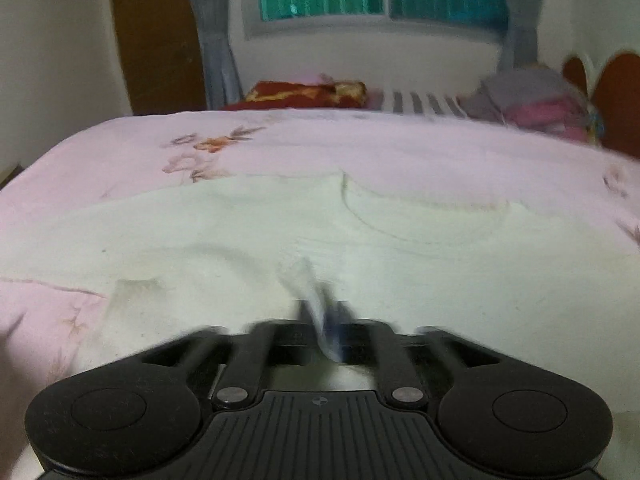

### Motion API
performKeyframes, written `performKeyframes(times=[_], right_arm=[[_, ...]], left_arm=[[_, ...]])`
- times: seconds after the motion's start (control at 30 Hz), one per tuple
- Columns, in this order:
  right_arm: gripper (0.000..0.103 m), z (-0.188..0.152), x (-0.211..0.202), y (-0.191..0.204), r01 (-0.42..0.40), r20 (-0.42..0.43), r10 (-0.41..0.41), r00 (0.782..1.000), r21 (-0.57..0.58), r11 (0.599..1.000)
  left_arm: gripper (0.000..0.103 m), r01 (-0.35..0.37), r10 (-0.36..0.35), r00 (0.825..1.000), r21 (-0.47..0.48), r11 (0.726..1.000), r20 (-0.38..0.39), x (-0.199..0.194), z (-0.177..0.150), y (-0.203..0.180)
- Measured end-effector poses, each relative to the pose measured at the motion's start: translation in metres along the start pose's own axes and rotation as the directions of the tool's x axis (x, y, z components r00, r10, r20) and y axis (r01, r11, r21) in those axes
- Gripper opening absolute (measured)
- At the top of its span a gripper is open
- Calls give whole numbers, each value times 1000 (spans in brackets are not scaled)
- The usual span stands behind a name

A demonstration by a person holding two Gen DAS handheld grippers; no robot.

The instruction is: Fold small clothes

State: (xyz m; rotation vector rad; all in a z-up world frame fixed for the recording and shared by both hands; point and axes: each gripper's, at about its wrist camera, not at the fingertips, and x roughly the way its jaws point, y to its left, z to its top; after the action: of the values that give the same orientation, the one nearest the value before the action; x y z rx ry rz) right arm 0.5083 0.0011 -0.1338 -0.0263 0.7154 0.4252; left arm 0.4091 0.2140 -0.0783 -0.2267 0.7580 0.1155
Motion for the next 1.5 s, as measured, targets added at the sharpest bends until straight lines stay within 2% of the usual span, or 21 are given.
performKeyframes(times=[0.03,0.07,0.13,0.2,0.23,0.27,0.33,0.4,0.47,0.57,0.63,0.7,0.77,0.87,1.0,1.13,1.37,1.5], right_arm=[[78,-3,-3,0,-3,14,3,1000,-5,1000],[81,-5,-10,2,22,42,-21,999,-12,1000],[80,-7,-18,-3,16,57,-14,998,-21,1000],[69,-12,-32,-15,-18,66,16,998,34,999],[52,-14,-41,-20,-10,61,6,998,61,998],[42,-17,-51,-31,12,49,-17,999,93,996],[32,-24,-66,-56,54,39,-62,997,176,983],[30,-32,-78,-83,101,18,-109,994,252,962],[29,-40,-91,-107,141,-3,-147,989,305,942],[29,-48,-103,-139,184,-32,-185,982,372,910],[28,-50,-104,-150,205,-43,-204,978,395,896],[28,-51,-101,-160,212,-54,-209,976,421,882],[28,-55,-107,-168,202,-52,-200,978,438,876],[28,-53,-108,-169,210,-56,-206,977,429,878],[28,-57,-114,-172,214,-62,-207,976,427,879],[28,-58,-113,-168,216,-63,-209,976,414,884],[28,-57,-112,-166,221,-65,-213,975,404,888],[28,-57,-113,-166,222,-66,-213,975,400,890]], left_arm=[[98,20,-20,1000,3,1000,-2,2,2,-5],[98,40,-40,999,6,999,-4,5,2,-8],[96,96,-96,995,10,995,-12,14,6,-23],[89,163,-163,986,11,987,-25,26,8,-39],[82,198,-197,980,11,980,-35,33,10,-47],[78,238,-237,970,9,971,-46,42,12,-57],[63,290,-290,953,-7,957,-86,63,13,-76],[56,339,-343,931,-52,939,-124,84,15,-91],[49,337,-347,924,-89,937,-161,104,15,-103],[29,337,-358,914,-135,932,-191,127,14,-112],[5,345,-366,910,-133,929,-197,140,14,-118],[4,350,-373,907,-141,926,-195,147,16,-119],[4,364,-384,910,-140,921,-158,142,21,-115],[4,365,-376,922,-116,924,-93,129,34,-102],[4,319,-327,943,-114,941,-60,119,40,-74],[4,288,-296,954,-138,948,-42,116,40,-57],[4,275,-280,960,-151,949,-16,111,40,-49],[4,273,-283,957,-127,954,-69,121,36,-49]])
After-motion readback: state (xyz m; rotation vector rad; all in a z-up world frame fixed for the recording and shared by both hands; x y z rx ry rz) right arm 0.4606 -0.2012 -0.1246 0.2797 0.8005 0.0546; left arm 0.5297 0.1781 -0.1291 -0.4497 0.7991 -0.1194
